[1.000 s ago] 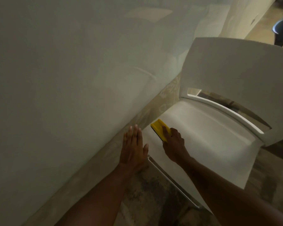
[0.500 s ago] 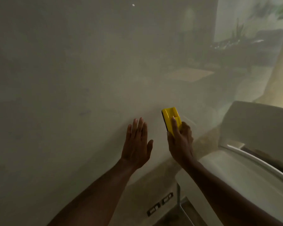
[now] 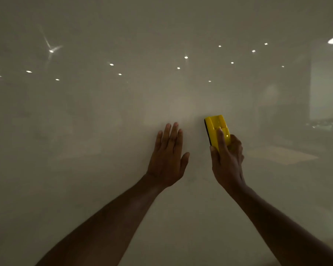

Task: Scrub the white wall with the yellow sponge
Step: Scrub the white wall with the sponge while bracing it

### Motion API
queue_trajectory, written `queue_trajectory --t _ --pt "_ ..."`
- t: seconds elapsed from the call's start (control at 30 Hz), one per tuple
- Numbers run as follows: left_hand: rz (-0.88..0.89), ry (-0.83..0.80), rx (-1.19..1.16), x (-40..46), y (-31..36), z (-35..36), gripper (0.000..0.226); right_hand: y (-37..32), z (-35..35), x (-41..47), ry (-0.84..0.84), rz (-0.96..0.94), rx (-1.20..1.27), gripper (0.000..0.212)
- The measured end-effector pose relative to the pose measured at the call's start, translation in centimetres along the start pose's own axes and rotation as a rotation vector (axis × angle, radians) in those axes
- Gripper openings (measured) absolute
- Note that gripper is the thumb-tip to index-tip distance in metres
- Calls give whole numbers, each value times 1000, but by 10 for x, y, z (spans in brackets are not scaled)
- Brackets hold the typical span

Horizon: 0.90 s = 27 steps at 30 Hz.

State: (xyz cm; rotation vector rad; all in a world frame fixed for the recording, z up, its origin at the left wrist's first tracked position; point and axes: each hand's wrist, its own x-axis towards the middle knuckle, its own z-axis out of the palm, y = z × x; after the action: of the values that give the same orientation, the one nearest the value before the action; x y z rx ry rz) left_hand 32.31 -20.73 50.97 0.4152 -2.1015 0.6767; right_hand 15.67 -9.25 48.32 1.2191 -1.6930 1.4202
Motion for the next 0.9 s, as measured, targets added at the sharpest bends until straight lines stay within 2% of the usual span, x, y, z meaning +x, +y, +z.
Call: queue_trajectory --t 0.57,0.9 --pt "-127 170 358 21 -224 -175 69 -192 59 134 187 -137 127 62" --pt "-272 215 411 -3 -313 -235 72 -273 93 185 295 -164 98 61"
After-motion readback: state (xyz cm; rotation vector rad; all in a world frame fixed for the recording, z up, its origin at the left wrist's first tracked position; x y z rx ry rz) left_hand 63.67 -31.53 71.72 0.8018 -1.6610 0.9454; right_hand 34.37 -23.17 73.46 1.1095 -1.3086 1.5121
